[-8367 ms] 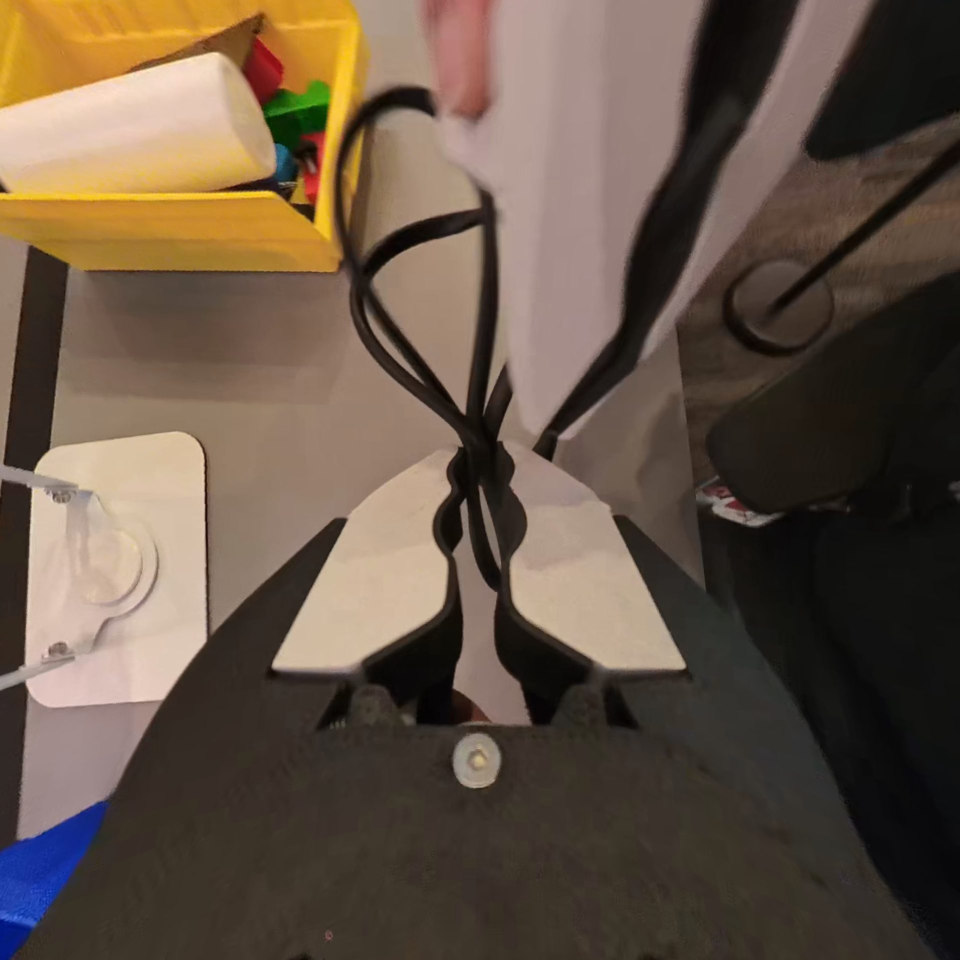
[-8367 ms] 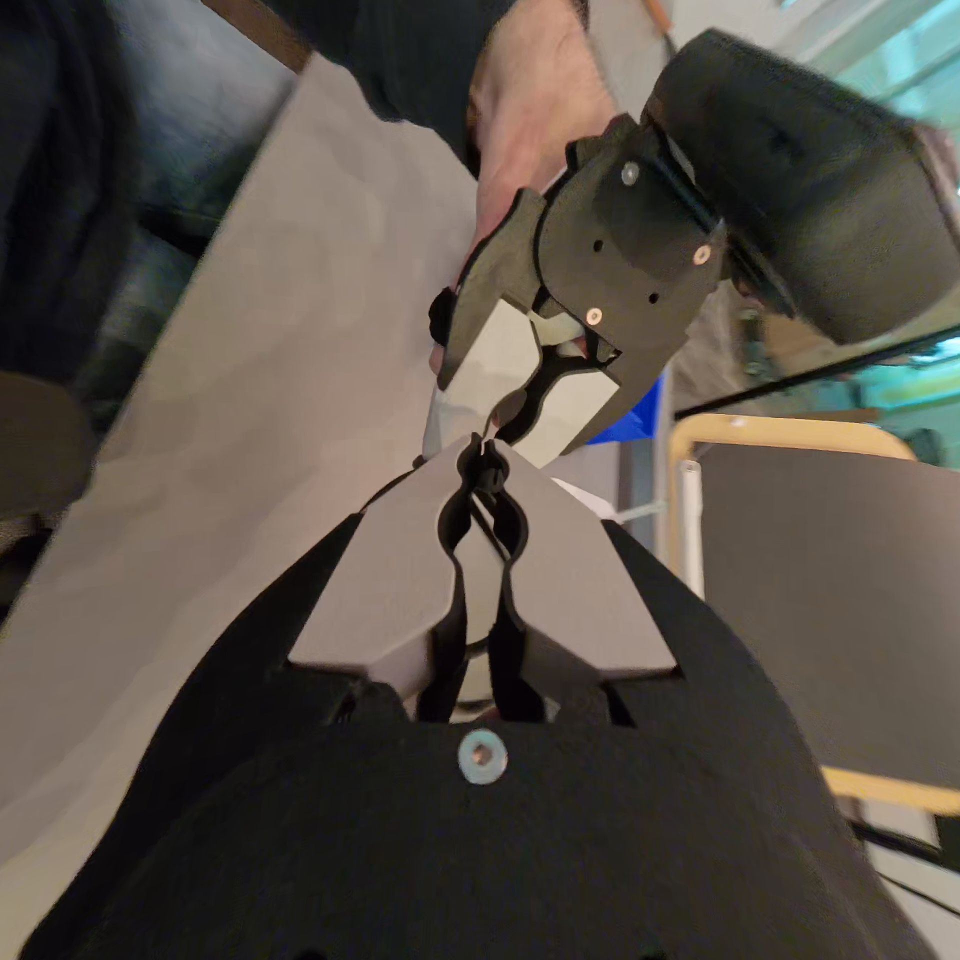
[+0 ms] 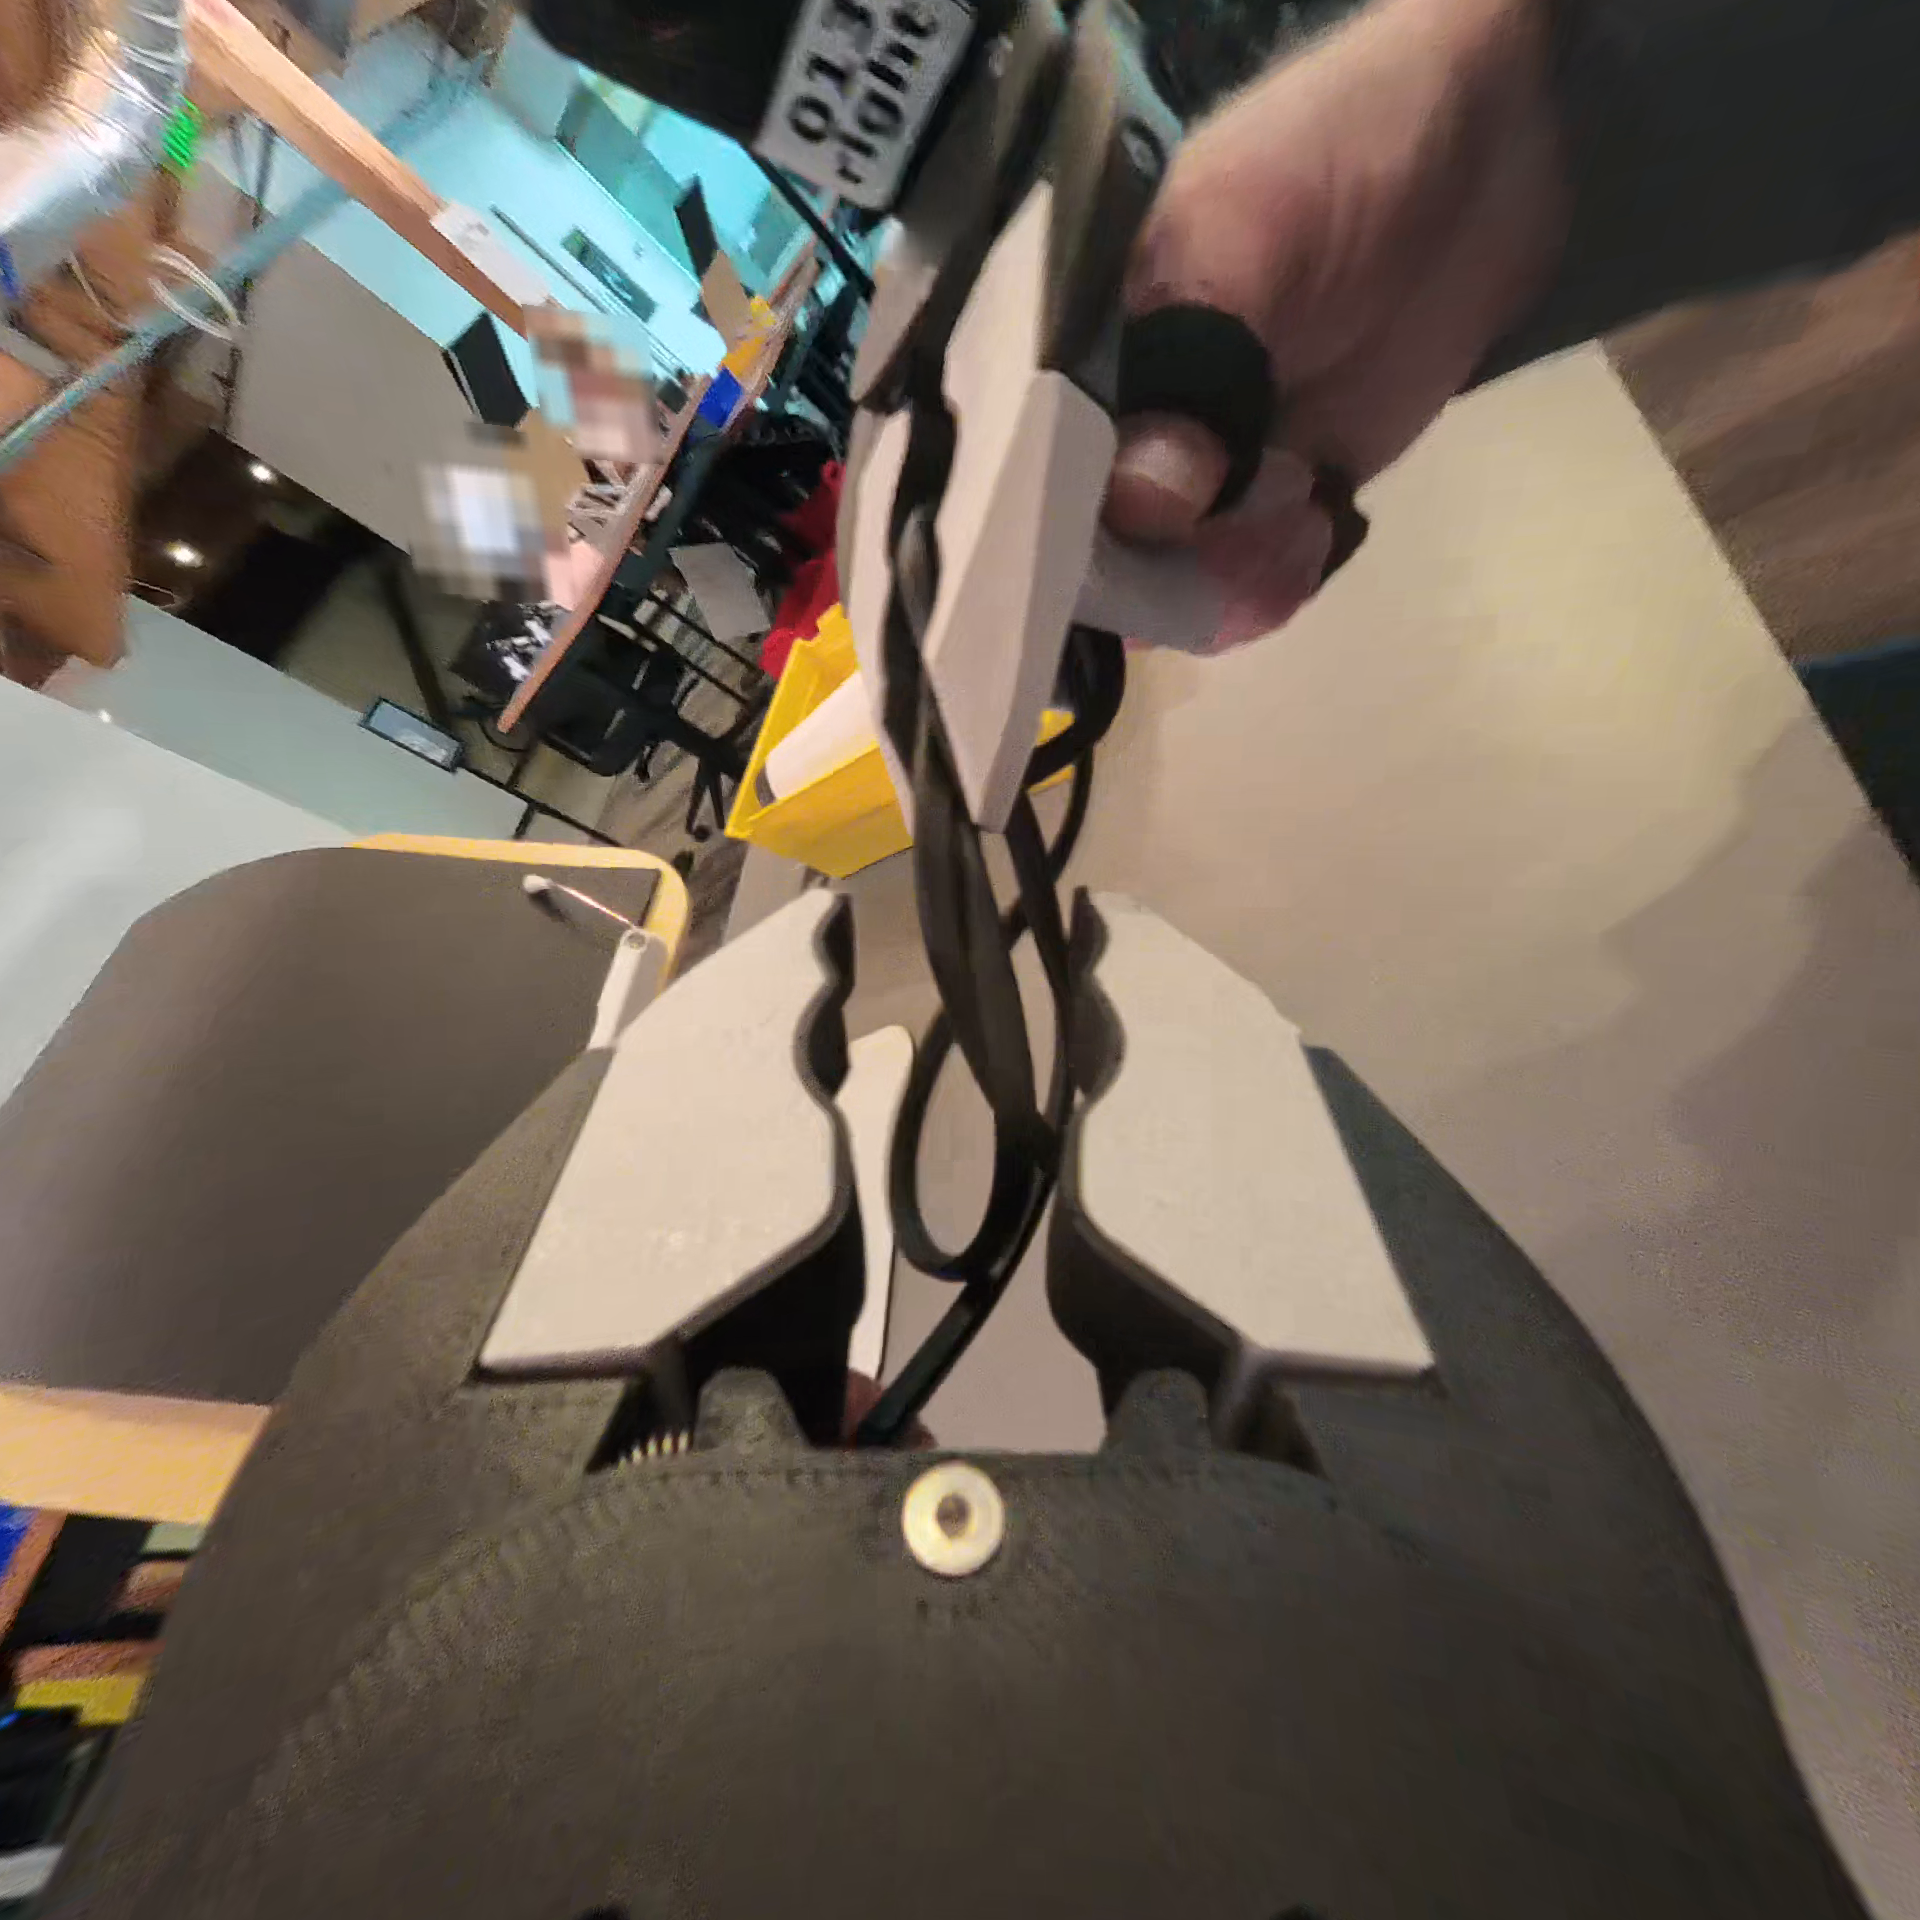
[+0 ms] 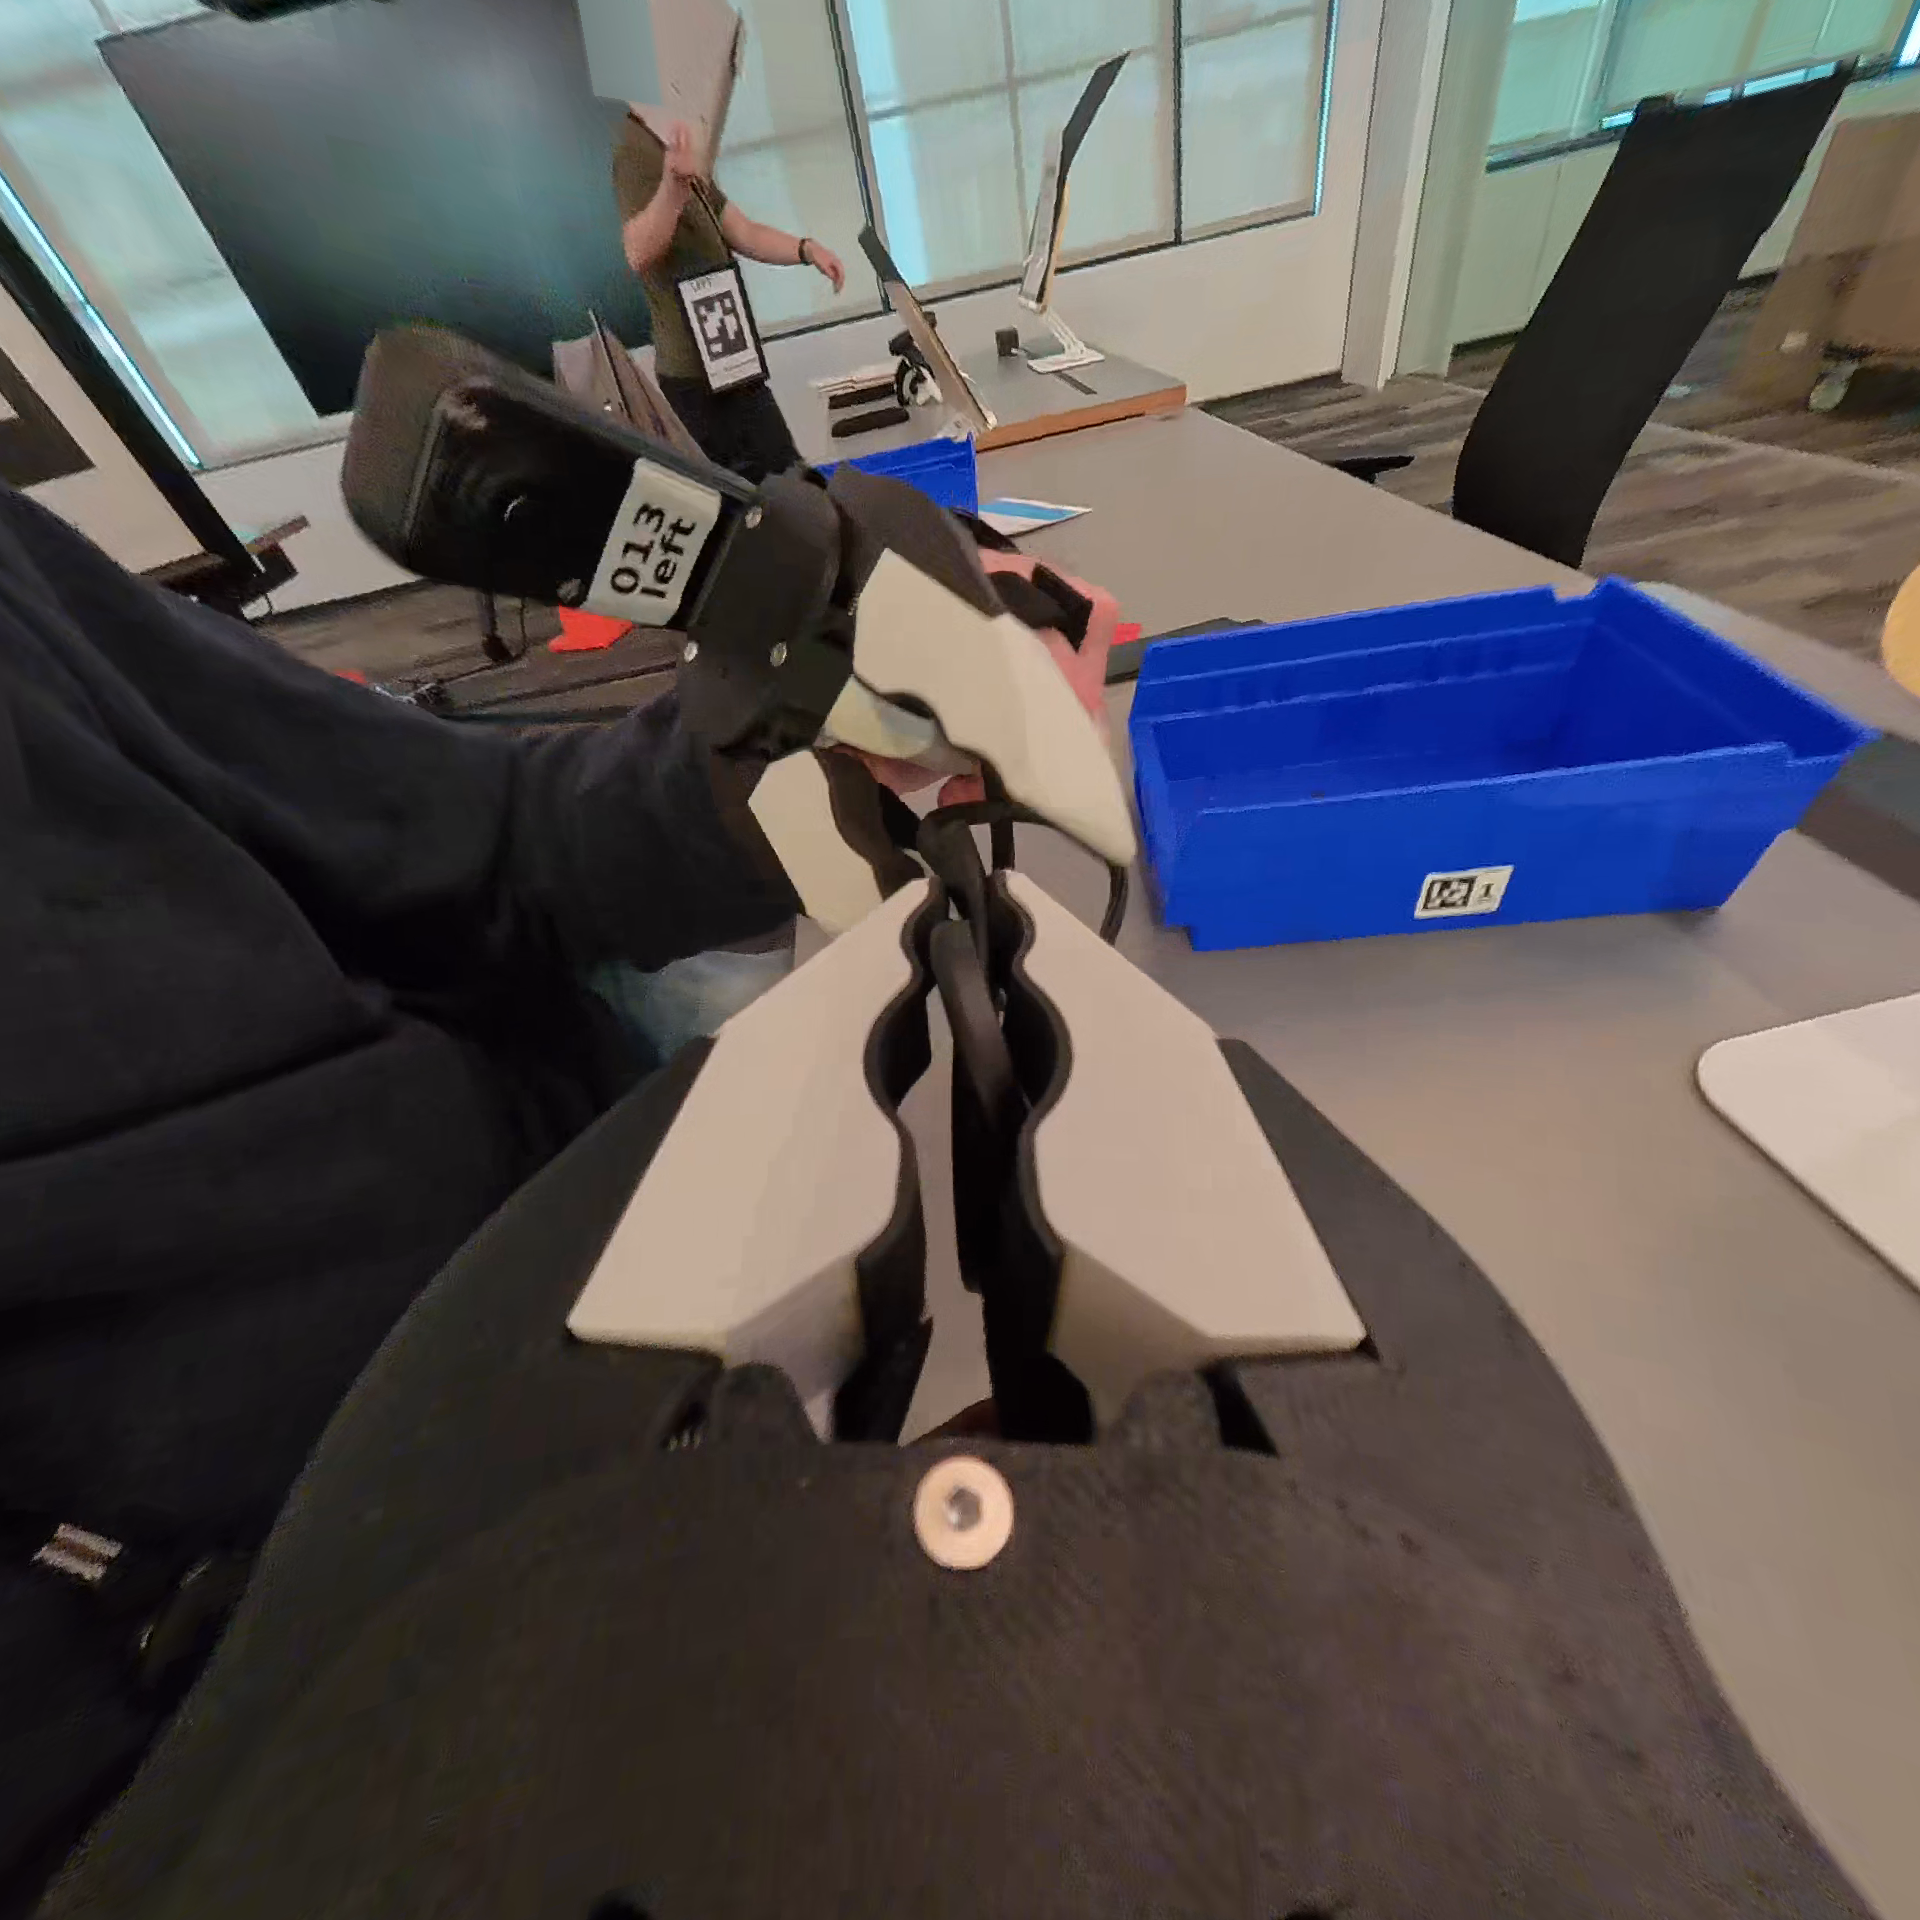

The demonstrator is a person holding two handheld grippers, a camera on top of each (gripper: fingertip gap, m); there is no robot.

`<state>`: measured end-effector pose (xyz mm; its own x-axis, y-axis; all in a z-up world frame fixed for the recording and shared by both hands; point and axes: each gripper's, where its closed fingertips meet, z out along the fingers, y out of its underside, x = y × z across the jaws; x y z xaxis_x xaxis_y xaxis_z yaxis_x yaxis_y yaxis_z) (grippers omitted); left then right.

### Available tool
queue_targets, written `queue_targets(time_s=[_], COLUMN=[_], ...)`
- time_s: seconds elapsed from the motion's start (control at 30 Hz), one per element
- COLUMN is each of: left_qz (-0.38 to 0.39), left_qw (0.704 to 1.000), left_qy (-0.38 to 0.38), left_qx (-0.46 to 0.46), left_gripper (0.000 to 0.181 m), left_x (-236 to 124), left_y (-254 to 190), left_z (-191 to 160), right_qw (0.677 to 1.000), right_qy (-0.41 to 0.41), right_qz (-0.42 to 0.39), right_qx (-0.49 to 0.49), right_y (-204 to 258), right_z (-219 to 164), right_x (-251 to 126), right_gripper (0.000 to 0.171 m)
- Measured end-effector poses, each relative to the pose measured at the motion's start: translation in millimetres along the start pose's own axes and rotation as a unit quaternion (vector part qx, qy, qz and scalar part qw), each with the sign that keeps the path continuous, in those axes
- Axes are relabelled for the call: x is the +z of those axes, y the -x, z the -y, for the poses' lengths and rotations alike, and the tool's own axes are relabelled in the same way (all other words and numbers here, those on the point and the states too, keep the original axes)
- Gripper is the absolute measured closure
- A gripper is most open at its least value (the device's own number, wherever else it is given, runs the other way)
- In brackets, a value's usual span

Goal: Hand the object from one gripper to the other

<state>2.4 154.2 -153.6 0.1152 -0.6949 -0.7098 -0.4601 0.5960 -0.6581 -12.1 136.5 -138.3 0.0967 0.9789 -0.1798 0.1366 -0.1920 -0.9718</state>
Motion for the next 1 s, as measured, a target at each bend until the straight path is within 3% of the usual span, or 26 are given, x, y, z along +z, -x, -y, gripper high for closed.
queue_targets(time_s=[0.23,0.37,0.53,0.63,0.73,0.77,0.9,1.0], left_qz=[0.055,0.056,0.017,-0.02,-0.069,-0.082,-0.129,-0.165], left_qw=[0.994,0.991,0.995,0.992,0.98,0.975,0.95,0.928], left_qy=[0.056,0.087,0.098,0.115,0.127,0.128,0.129,0.111], left_qx=[0.074,0.084,0.017,-0.048,-0.137,-0.164,-0.254,-0.316], left_gripper=[0.176,0.178,0.178,0.178,0.178,0.178,0.178,0.178], left_x=[8,11,10,10,12,13,17,18], left_y=[1,2,4,4,0,-1,-5,-6], left_z=[-19,-27,-32,-40,-46,-47,-46,-37], right_qw=[0.999,0.998,0.988,0.946,0.87,0.845,0.725,0.667], right_qy=[0.001,-0.007,0.055,0.122,0.205,0.226,0.305,0.337], right_qz=[-0.015,-0.04,-0.12,-0.196,-0.265,-0.277,-0.349,-0.38], right_qx=[0.052,0.054,-0.078,-0.228,-0.362,-0.398,-0.509,-0.545], right_y=[-9,-18,-30,-36,-37,-34,-41,-59], right_z=[-10,-12,-19,-16,-13,-13,-23,-38], right_x=[5,5,-2,-10,-15,-12,-1,1], right_gripper=[0.168,0.167,0.149,0.125,0.096,0.094,0.073,0.055])
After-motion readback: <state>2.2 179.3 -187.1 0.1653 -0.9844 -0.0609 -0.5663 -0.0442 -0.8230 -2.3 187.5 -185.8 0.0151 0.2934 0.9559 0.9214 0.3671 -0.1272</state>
